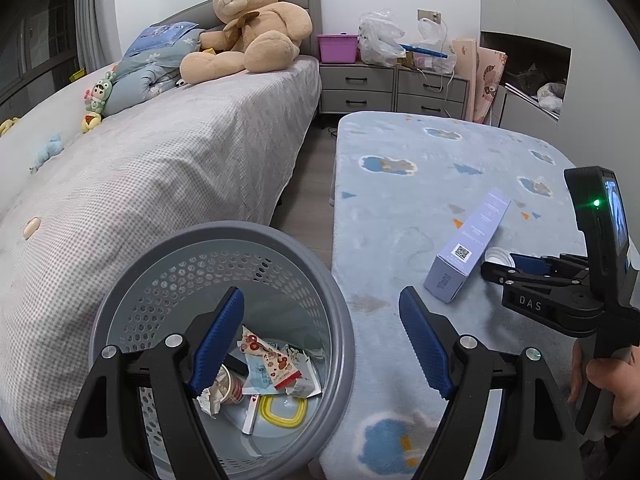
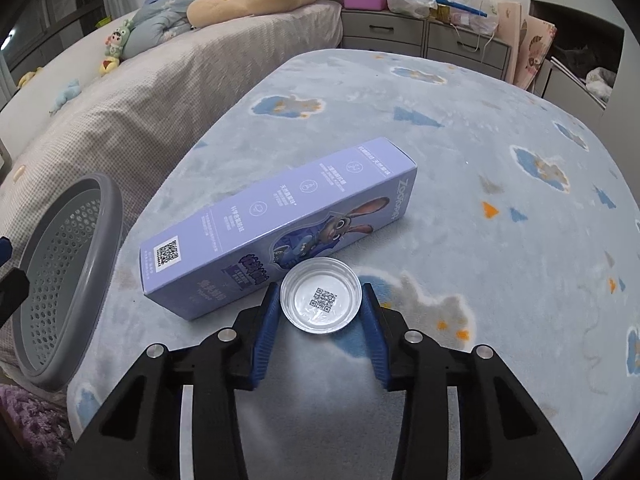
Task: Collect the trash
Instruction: 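Grasp the white bottle cap with the right gripper while the left grasps the lavender box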
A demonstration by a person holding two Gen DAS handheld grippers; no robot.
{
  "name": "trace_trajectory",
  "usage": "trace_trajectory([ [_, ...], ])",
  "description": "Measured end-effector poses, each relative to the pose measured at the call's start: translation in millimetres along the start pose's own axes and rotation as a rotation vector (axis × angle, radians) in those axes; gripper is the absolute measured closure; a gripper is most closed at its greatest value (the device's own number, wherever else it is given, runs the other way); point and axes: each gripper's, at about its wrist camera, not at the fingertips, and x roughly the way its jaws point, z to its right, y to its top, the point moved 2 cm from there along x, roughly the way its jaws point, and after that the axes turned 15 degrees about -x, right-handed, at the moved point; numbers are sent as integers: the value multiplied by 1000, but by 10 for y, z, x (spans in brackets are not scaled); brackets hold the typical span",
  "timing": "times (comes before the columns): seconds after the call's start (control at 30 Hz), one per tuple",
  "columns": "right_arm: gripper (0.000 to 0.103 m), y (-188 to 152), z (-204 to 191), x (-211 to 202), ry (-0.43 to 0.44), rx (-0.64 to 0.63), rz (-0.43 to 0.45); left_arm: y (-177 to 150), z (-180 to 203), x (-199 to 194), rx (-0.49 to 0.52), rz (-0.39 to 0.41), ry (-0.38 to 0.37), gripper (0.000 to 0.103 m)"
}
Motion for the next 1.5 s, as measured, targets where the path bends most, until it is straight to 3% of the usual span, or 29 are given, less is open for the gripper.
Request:
trace_trajectory([
  [0.4, 64, -157, 315, -210, 62, 113, 29, -106, 375, 59, 87, -18, -52, 27],
  [0.77, 64, -302, 691, -412, 78, 208, 70, -15, 921, 313, 169, -132, -187, 27],
  [1.43, 63, -352, 1053, -557, 151, 319, 131, 98, 1550, 1221, 295, -305, -181, 27],
  [1.5, 63, -348, 1058, -557, 154, 320, 133, 92, 1570, 1257, 296, -309, -178, 31],
])
